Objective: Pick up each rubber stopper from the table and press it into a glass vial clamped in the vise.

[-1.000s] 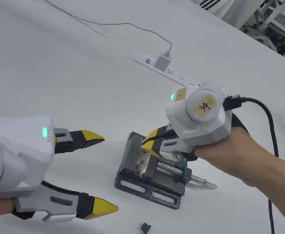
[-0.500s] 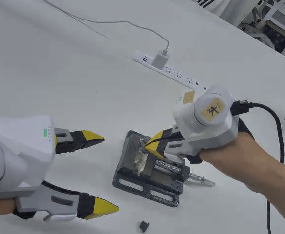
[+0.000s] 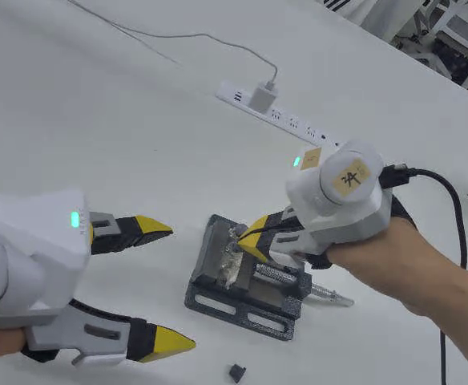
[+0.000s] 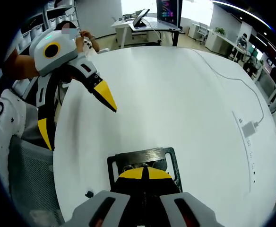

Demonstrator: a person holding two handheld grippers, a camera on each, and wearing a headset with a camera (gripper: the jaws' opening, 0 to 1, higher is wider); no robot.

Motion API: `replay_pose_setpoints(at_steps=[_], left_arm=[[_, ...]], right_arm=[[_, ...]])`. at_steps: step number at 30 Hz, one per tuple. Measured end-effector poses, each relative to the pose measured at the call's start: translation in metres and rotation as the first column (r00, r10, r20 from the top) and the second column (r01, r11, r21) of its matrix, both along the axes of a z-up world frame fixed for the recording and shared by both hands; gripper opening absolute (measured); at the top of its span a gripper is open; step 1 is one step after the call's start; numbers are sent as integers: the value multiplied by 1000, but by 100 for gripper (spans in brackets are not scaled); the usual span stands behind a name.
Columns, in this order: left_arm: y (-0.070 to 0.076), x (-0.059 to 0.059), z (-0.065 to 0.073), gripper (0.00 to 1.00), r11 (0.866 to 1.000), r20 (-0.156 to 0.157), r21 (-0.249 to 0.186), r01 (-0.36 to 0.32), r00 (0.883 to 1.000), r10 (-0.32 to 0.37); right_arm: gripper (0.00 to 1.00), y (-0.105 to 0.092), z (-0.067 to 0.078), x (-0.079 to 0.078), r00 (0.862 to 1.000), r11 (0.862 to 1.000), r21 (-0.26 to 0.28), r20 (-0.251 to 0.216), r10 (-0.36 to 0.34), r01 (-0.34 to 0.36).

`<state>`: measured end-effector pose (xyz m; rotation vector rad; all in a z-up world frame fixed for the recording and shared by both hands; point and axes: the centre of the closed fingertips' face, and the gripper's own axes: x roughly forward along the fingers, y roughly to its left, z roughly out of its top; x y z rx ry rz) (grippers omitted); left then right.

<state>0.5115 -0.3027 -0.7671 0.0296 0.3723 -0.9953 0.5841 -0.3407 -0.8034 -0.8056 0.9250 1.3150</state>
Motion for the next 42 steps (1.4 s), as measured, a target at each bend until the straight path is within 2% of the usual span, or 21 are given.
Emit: replay_pose_setpoints(at_steps=[21,35,42], left_arm=[[-1,3,3,69,1000,6,-5,0,1000,0],[-4,5,4,69,1000,8,-6,5,1000,-5],[-2,5,4,69,1000,7,-4,1,1000,-1]], right_arm=[[0,1,-1,-1,1000,1000,3,-8,-5,5],[0,2,-1,0,1000,1000,-4,12,6,-6],[0,0,0,1,1000,999,31,11,-27,26]])
